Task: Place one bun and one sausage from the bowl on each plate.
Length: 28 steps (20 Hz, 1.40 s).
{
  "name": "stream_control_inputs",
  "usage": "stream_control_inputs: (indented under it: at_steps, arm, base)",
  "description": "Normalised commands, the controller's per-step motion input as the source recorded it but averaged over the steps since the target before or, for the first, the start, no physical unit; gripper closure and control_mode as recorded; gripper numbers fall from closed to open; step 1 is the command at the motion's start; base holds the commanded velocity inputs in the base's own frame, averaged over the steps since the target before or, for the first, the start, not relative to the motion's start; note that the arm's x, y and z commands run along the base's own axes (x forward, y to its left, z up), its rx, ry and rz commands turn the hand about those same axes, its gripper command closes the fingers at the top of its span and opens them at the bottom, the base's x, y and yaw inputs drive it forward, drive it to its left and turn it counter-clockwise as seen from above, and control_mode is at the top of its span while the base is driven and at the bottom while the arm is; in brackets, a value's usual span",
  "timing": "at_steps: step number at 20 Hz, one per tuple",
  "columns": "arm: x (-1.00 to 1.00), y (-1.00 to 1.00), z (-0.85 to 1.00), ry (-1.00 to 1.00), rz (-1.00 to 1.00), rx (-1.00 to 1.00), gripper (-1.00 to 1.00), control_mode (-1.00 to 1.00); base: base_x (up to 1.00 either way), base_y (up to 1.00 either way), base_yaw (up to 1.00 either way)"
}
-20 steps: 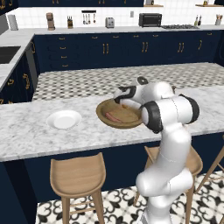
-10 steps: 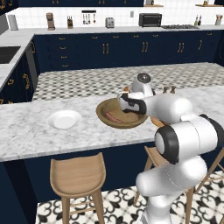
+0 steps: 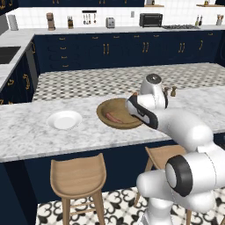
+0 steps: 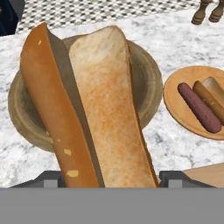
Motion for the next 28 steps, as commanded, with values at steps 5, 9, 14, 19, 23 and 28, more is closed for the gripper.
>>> stream_control_inputs:
  at_steps: [5, 9, 14, 19, 23, 28]
  arm:
    - [0.0, -0.18, 0.03, 0.02, 0.0, 0.0, 1.0, -1.0]
    - [0.0, -0.08, 0.02, 0.0, 0.0, 0.0, 1.0, 1.0]
    - [0.0, 0.0, 0.0, 0.0, 0.0, 0.0, 1.0, 1.0]
    - [0.0, 0.0, 0.0, 0.0, 0.0, 0.0, 1.0, 1.0]
    - [0.0, 0.0, 0.0, 0.0, 0.0, 0.0, 1.0, 1.0]
    - [0.0, 0.0, 0.0, 0.0, 0.0, 0.0, 1.0, 1.0]
  base:
    - [0.0, 0.0, 0.0]
    - [0.0, -0.01, 0.0]
    - [-0.23, 0.43, 0.0]
    - [-0.07, 0.97, 0.0]
    - [0.16, 0.36, 0.0]
    - [0.53, -0.03, -0.02]
